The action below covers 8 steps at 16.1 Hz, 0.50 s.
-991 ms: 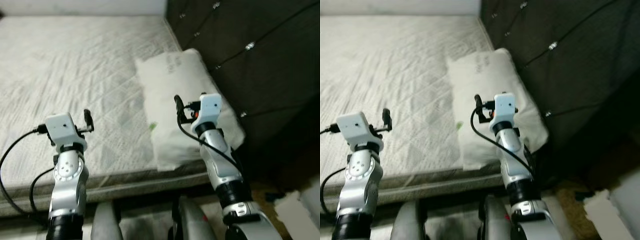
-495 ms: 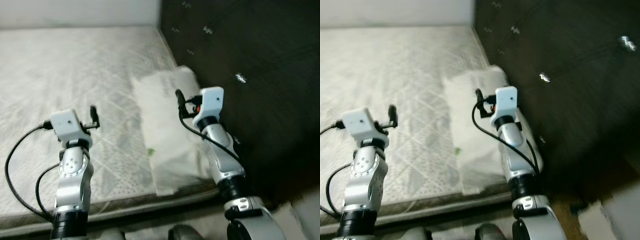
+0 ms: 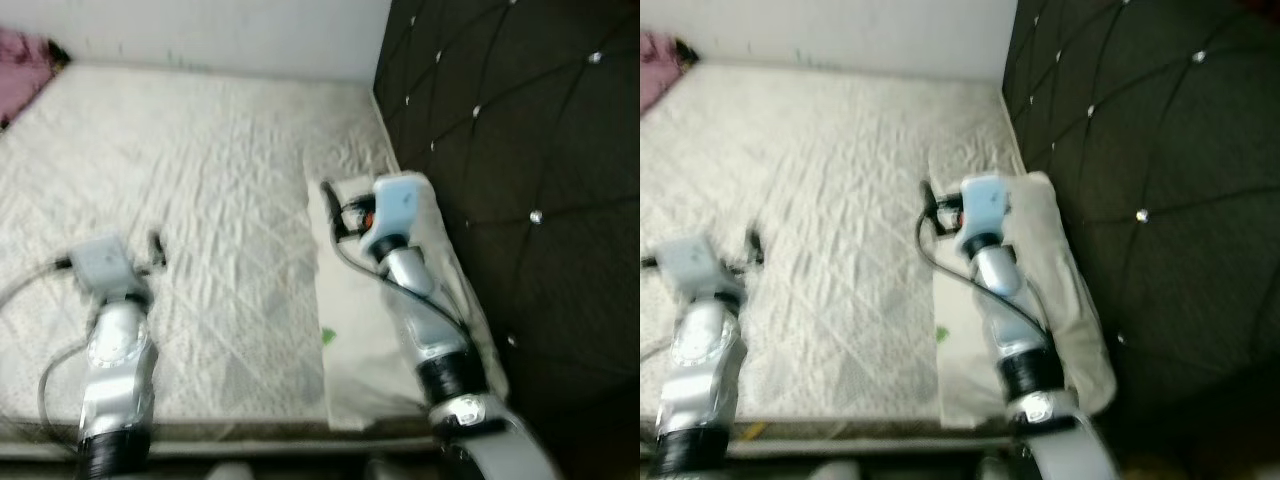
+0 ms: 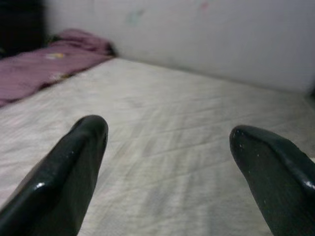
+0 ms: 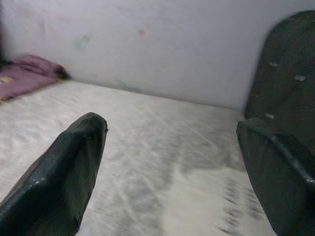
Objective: Clean up the room
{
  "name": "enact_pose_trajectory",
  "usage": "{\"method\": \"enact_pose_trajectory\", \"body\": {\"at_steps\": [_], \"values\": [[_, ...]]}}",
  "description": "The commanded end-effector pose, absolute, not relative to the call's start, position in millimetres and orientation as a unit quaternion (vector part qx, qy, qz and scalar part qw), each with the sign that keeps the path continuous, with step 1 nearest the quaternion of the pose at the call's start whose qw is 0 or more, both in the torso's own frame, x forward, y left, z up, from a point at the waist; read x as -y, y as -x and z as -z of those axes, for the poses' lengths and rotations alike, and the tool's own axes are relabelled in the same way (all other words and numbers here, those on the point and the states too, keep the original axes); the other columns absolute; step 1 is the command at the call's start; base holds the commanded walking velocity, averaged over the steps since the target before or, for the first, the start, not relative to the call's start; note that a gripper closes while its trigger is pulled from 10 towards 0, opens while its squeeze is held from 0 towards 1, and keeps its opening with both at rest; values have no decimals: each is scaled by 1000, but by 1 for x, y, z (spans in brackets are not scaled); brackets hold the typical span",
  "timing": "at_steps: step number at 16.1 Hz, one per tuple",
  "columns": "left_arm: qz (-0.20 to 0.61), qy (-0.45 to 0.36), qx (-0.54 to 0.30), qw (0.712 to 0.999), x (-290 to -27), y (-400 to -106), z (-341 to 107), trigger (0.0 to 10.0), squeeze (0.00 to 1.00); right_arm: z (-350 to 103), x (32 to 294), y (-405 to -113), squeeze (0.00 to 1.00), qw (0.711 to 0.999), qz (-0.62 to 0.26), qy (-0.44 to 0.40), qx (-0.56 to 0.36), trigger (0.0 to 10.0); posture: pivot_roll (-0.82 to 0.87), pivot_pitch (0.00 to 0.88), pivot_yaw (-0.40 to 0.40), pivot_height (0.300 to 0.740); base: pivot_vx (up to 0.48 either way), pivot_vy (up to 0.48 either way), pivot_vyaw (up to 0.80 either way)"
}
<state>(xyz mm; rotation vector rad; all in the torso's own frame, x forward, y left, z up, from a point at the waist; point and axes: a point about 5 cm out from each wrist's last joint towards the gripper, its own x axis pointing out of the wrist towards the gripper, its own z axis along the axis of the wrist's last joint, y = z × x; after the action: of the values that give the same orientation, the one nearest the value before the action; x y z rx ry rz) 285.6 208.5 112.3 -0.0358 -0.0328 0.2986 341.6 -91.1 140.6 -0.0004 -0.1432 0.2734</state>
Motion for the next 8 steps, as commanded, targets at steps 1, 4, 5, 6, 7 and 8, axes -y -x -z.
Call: {"method": "enact_pose_trajectory", "body": {"at_steps": [1,4,5,6,7,8], "values": [[-136,17,13,990,-204,-286,-112,10000,0,-136,99,-341,0,991,-121,-6,61,10000,-8,0,-40,740,0,0,0],[-129,23,11,991,-202,-288,-112,10000,0,-134,97,-340,0,991,-125,-6,57,10000,-9,0,-40,740,0,480,0],[-128,23,12,991,-201,-288,-112,10000,0,-134,97,-340,0,991,-125,-8,56,10000,-9,0,-41,740,0,480,0],[-128,23,12,991,-201,-288,-112,10000,0,-134,97,-340,0,990,-126,-8,57,10000,-9,0,-42,740,0,480,0],[-129,24,12,991,-201,-288,-112,10000,0,-134,96,-340,0,990,-129,-9,58,10000,-8,0,-43,740,0,480,0],[-130,26,12,991,-201,-288,-113,10000,0,-135,95,-340,0,989,-133,-9,58,10000,-8,0,-46,740,0,480,0]]}}
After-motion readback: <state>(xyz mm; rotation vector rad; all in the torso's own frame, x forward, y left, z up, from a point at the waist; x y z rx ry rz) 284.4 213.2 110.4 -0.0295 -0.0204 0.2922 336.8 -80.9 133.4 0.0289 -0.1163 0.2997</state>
